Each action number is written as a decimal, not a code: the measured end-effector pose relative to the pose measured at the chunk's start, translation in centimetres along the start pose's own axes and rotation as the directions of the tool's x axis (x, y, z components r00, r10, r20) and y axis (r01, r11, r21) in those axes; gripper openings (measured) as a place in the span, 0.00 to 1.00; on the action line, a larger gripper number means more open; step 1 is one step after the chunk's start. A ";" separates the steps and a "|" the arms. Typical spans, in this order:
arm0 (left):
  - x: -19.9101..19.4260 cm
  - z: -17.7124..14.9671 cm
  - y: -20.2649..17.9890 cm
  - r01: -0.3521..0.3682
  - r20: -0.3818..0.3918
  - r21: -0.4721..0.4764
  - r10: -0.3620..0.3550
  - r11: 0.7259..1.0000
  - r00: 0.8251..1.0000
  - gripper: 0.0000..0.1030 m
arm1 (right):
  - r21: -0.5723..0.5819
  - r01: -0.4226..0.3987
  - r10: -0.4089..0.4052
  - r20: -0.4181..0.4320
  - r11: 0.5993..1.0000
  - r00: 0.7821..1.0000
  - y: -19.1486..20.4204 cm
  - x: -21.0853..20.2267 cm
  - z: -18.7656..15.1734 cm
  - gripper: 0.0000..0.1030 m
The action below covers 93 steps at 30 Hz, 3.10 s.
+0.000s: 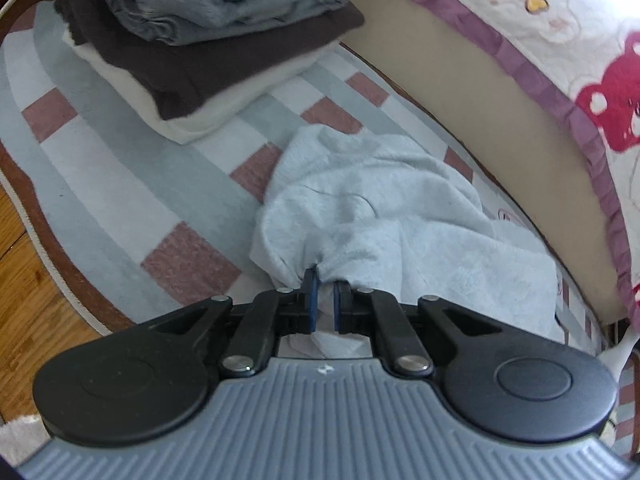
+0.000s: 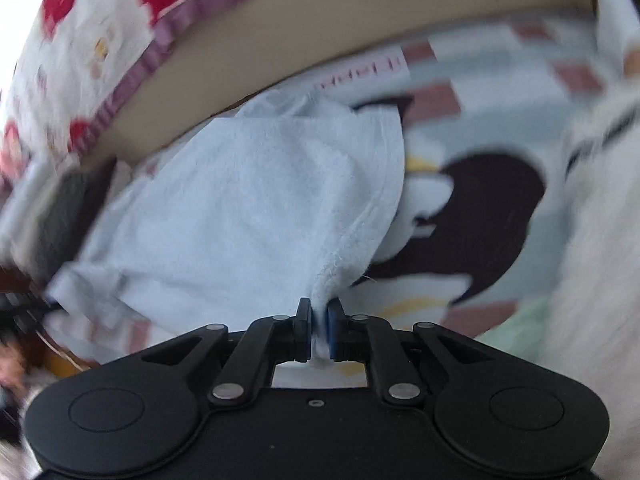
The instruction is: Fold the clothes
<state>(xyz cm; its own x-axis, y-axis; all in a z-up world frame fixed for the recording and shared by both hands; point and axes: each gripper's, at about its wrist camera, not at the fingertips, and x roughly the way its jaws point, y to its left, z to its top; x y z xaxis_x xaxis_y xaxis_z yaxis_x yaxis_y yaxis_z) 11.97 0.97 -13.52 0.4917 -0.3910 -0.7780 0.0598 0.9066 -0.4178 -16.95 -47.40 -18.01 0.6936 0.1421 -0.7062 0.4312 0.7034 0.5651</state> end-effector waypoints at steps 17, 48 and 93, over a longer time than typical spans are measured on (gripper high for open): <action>5.3 -1.5 -3.5 -0.105 -0.109 0.166 0.124 0.981 0.986 0.50 | 0.039 -0.144 0.147 -0.099 0.989 0.984 -0.6 4.2 3.4 0.09; 1.7 -3.2 -3.2 -0.180 0.123 0.121 0.165 0.976 0.979 0.07 | -0.045 -0.212 0.216 0.199 0.976 0.956 -2.2 -4.9 1.9 0.06; -11.1 -5.1 -5.7 -0.181 0.453 0.243 0.053 0.953 0.890 0.03 | -0.024 -0.322 0.322 -0.021 0.946 0.947 -1.8 -5.1 1.3 0.04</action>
<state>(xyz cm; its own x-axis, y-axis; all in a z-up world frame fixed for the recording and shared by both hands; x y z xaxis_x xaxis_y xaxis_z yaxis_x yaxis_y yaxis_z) 1.72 -0.70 -4.92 0.8346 -0.2274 -0.5018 0.1789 0.9733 -0.1435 -20.48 -50.27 -14.87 0.7830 0.3757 -0.4957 0.1707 0.6365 0.7521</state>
